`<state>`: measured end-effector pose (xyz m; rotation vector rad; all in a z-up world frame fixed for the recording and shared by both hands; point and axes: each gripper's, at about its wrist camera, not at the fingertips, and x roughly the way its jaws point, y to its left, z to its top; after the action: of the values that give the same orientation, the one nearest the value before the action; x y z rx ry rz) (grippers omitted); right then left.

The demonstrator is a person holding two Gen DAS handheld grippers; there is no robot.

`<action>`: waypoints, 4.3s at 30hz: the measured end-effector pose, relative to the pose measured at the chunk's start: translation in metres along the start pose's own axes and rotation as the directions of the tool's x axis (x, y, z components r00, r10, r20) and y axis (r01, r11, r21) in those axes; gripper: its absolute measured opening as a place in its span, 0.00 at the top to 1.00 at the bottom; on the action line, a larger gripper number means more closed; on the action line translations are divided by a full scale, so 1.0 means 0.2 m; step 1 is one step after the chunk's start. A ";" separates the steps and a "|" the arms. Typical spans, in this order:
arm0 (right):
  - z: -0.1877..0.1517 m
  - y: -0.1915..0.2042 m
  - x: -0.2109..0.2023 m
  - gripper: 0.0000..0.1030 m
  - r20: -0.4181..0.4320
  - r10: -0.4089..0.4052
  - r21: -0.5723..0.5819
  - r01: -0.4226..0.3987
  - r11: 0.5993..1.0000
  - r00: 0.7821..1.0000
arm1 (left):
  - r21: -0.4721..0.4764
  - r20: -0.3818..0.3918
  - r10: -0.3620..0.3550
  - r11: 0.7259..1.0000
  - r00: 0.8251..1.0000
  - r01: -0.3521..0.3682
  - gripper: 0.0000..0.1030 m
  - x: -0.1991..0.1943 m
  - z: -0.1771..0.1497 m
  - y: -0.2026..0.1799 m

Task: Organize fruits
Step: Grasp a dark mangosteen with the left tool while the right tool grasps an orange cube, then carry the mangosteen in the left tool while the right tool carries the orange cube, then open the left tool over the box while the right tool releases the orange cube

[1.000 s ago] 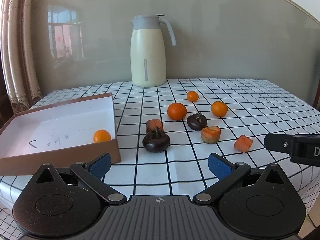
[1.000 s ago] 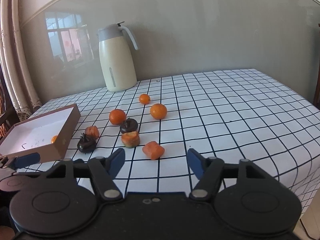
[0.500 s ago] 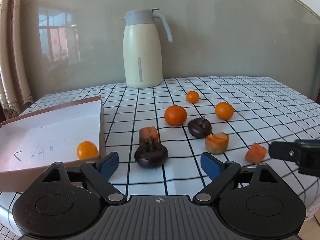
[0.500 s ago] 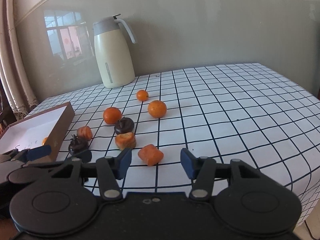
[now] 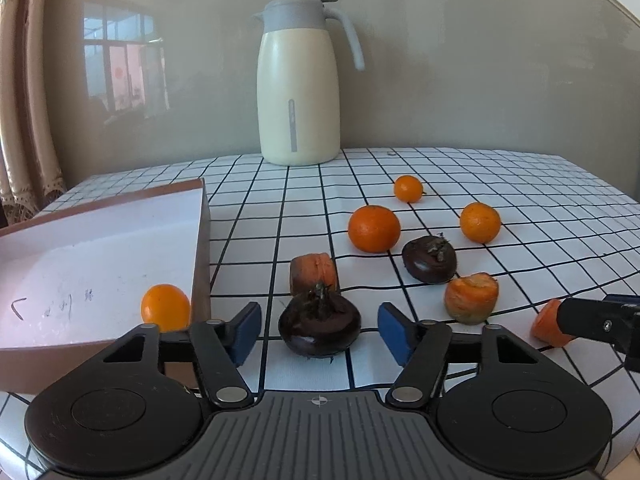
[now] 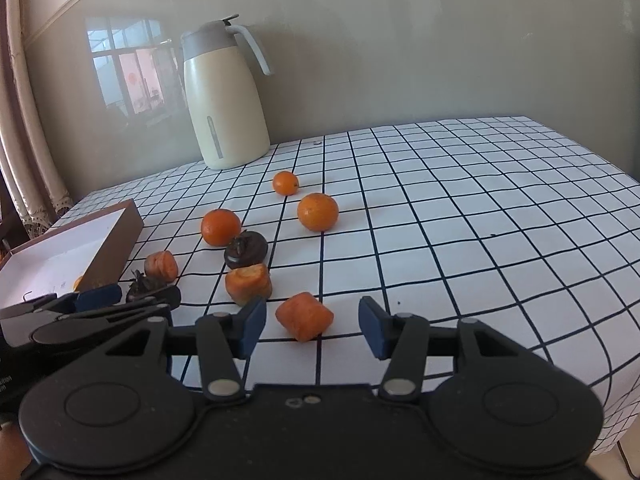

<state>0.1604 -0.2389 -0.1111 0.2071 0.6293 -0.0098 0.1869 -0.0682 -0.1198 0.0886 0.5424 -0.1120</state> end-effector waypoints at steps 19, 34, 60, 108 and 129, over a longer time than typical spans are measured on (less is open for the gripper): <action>-0.01 0.03 0.10 0.70 -0.028 -0.003 -0.009 0.003 1.000 1.000 | 0.003 0.043 -0.012 1.000 0.999 0.011 0.56 -0.01 -0.06 0.00; -0.03 0.06 0.12 0.73 -0.038 -0.005 -0.044 0.004 0.999 0.999 | 0.021 0.059 0.005 1.000 0.998 -0.006 0.56 -0.11 -0.13 -0.01; -0.01 0.18 -0.13 0.74 0.000 0.088 -0.070 -0.088 0.994 0.996 | -0.028 0.109 0.013 1.000 0.994 -0.010 0.56 -0.38 -0.14 0.15; 0.21 1.17 0.02 0.74 0.044 0.359 -0.260 -0.336 0.905 0.932 | -0.229 0.150 0.374 0.914 0.915 -0.336 0.56 -0.56 -0.02 1.32; 0.30 1.08 0.14 0.06 0.275 0.228 -0.191 -0.179 0.965 0.934 | -0.219 0.172 0.536 0.839 0.827 -0.498 0.00 -0.31 0.12 1.43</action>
<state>0.2349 -0.0376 -0.0391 0.1081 0.3051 0.2086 0.1834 0.2166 -0.0518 0.0581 0.2799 0.4566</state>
